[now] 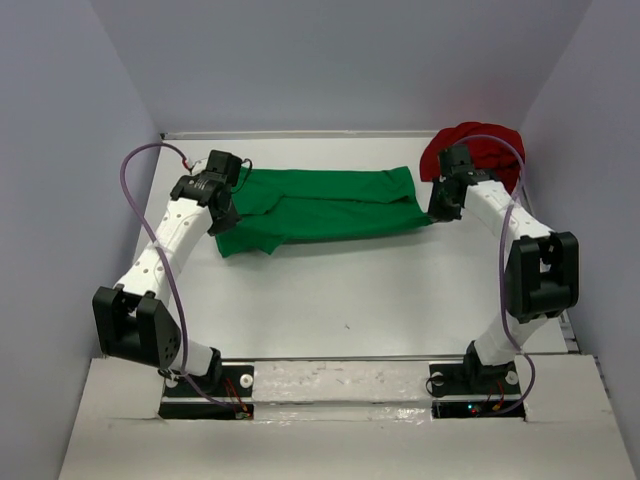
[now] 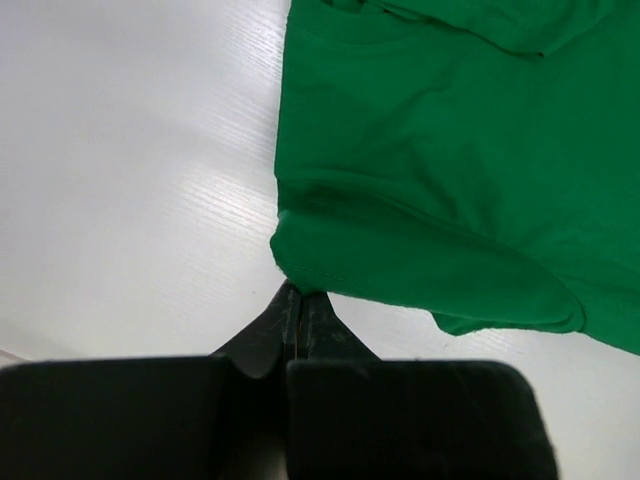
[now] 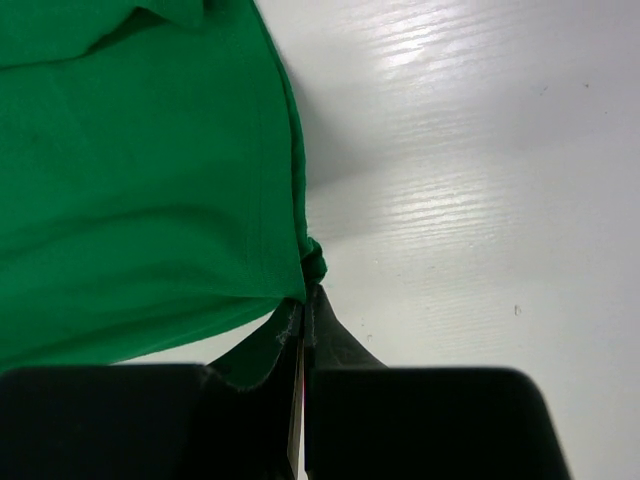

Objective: Fold and stack the t-shirts
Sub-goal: Fold the tshirt

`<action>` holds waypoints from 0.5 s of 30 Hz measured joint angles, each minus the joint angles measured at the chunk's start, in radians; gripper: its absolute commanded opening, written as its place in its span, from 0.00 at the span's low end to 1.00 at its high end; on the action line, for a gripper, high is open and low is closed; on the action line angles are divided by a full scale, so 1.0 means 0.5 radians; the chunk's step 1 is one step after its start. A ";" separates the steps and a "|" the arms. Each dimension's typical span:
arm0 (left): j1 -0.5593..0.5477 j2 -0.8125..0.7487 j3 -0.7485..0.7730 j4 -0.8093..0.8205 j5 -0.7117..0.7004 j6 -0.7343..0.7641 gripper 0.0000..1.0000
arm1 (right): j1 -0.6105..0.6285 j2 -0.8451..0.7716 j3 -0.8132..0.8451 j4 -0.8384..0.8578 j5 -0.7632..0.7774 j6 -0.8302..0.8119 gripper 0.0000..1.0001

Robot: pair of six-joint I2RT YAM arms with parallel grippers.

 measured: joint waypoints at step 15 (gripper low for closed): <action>0.000 0.221 0.375 0.023 -0.136 0.035 0.00 | 0.000 0.188 0.202 -0.037 0.021 -0.043 0.00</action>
